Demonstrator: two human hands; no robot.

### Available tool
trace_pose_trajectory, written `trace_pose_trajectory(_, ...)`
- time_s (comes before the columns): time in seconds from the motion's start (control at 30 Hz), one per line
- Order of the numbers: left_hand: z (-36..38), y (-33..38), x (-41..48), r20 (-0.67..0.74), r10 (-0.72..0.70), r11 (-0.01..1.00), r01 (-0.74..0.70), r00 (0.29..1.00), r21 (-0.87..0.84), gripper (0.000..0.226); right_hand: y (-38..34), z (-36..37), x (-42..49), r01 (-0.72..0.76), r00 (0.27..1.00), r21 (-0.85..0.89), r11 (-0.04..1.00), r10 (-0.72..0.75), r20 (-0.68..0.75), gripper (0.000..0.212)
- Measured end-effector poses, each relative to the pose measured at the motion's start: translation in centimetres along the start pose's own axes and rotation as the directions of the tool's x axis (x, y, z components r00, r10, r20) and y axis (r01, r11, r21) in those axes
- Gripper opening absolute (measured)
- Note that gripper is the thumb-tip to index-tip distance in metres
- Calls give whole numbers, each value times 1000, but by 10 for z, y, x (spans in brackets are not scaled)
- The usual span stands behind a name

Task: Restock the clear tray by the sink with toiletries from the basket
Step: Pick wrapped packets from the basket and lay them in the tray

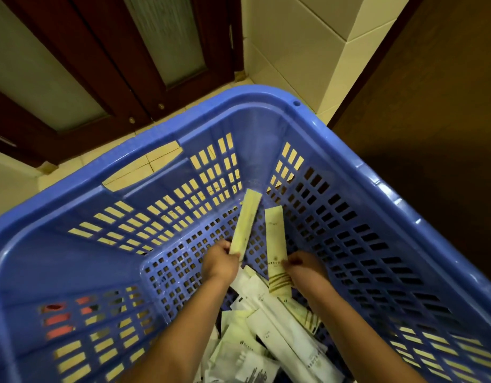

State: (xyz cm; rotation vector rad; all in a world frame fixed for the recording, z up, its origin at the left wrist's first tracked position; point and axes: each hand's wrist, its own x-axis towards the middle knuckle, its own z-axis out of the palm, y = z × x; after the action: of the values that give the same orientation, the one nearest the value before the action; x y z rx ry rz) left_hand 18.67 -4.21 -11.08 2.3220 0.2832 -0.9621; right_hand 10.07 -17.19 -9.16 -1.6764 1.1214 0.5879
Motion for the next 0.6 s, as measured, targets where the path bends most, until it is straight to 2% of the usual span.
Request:
trace_pose_trajectory(0.1,-15,4,-3,-133,51,993,-65,990,-103,19,1,1,-5,-24,998,91,996,19,60,15)
trace_pose_trajectory(0.17,-23,7,-8,-157,57,988,-79,986,-135,18,3,3,-8,-42,995,142,989,29,93,19)
trace_pose_trajectory(0.23,-27,8,-14,-112,29,984,-48,993,-171,24,6,3,-12,-40,995,230,972,17,102,18)
trace_pose_trajectory(0.33,-30,11,-34,3,-7,938,7,1000,-346,3,7,0,-24,16,995,349,937,-49,86,16)
trace_pose_trajectory(0.43,-28,9,-58,79,-28,870,64,996,-489,10,0,-7,-44,88,991,445,891,-122,50,18)
trace_pose_trajectory(0.6,-29,13,-107,141,38,809,52,989,-585,18,-23,-30,-90,222,967,457,861,-254,9,21)
